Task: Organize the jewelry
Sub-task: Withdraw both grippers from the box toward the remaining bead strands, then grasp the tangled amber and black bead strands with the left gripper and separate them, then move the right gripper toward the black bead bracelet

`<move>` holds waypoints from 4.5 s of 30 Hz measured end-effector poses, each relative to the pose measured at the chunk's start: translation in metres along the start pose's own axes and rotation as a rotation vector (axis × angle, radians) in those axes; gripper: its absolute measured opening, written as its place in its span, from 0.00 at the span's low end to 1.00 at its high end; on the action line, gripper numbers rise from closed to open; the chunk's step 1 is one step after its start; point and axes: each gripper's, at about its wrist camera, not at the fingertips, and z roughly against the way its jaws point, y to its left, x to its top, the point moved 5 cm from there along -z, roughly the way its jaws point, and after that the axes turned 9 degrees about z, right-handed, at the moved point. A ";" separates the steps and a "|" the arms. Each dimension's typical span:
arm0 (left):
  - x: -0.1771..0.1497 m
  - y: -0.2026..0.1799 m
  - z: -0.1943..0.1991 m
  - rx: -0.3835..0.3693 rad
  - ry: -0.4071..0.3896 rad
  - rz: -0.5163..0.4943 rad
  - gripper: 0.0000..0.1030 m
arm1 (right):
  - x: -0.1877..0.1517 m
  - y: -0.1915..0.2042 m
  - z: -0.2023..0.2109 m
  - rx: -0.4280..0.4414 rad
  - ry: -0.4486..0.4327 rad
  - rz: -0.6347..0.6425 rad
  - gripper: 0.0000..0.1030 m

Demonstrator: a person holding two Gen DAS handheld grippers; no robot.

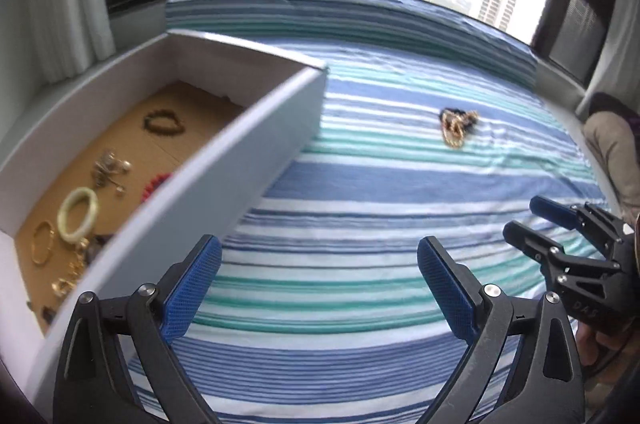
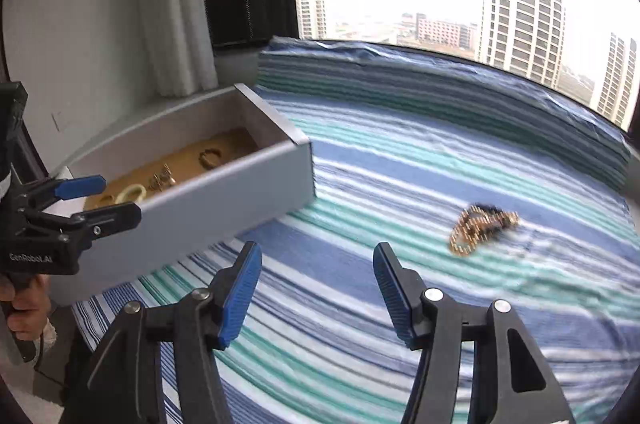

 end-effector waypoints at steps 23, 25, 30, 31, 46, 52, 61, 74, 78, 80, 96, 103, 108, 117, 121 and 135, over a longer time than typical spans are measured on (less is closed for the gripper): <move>-0.065 -0.071 -0.087 0.044 0.091 -0.141 0.99 | -0.139 -0.091 -0.014 -0.252 0.217 -0.222 0.80; -0.065 -0.070 -0.087 0.043 0.085 -0.142 1.00 | -0.143 -0.094 -0.014 -0.243 0.213 -0.245 0.81; -0.066 -0.071 -0.088 0.033 0.069 -0.150 1.00 | -0.145 -0.094 -0.013 -0.249 0.210 -0.246 0.83; -0.066 -0.070 -0.088 0.031 0.070 -0.155 1.00 | -0.145 -0.094 -0.013 -0.249 0.210 -0.249 0.83; 0.075 -0.155 -0.111 -0.264 0.177 -0.237 0.99 | -0.147 -0.094 -0.011 -0.228 0.204 -0.241 0.86; 0.108 -0.203 -0.200 -0.185 0.164 -0.318 0.84 | -0.146 -0.093 -0.012 -0.227 0.203 -0.242 0.89; 0.102 -0.209 -0.229 -0.242 0.169 -0.277 0.23 | -0.147 -0.091 -0.011 -0.225 0.192 -0.235 0.89; 0.060 -0.122 -0.055 -0.351 0.126 -0.285 0.11 | -0.148 -0.089 -0.012 -0.230 0.189 -0.236 0.89; 0.032 -0.086 -0.020 -0.309 0.156 -0.278 0.11 | -0.147 -0.089 -0.013 -0.237 0.188 -0.243 0.91; 0.020 -0.068 -0.016 -0.266 0.166 -0.262 0.14 | -0.146 -0.089 -0.014 -0.237 0.190 -0.245 0.91; -0.015 0.000 0.017 -0.094 0.090 -0.125 0.81 | -0.160 -0.082 0.016 -0.111 0.177 -0.343 0.91; -0.025 -0.016 0.024 0.026 0.043 -0.152 0.85 | -0.143 -0.061 0.027 -0.096 0.144 -0.292 0.91; -0.028 -0.018 0.032 0.060 0.019 -0.141 0.89 | -0.133 -0.045 0.036 -0.095 0.126 -0.243 0.91; -0.027 -0.013 0.050 0.117 -0.027 -0.144 0.91 | -0.131 -0.034 0.041 -0.085 0.116 -0.235 0.91; -0.026 -0.005 0.054 0.137 -0.038 -0.127 0.91 | -0.128 -0.029 0.046 -0.090 0.105 -0.217 0.91; -0.032 0.017 0.049 0.109 0.003 -0.057 0.93 | -0.122 -0.021 0.056 -0.101 0.091 -0.186 0.91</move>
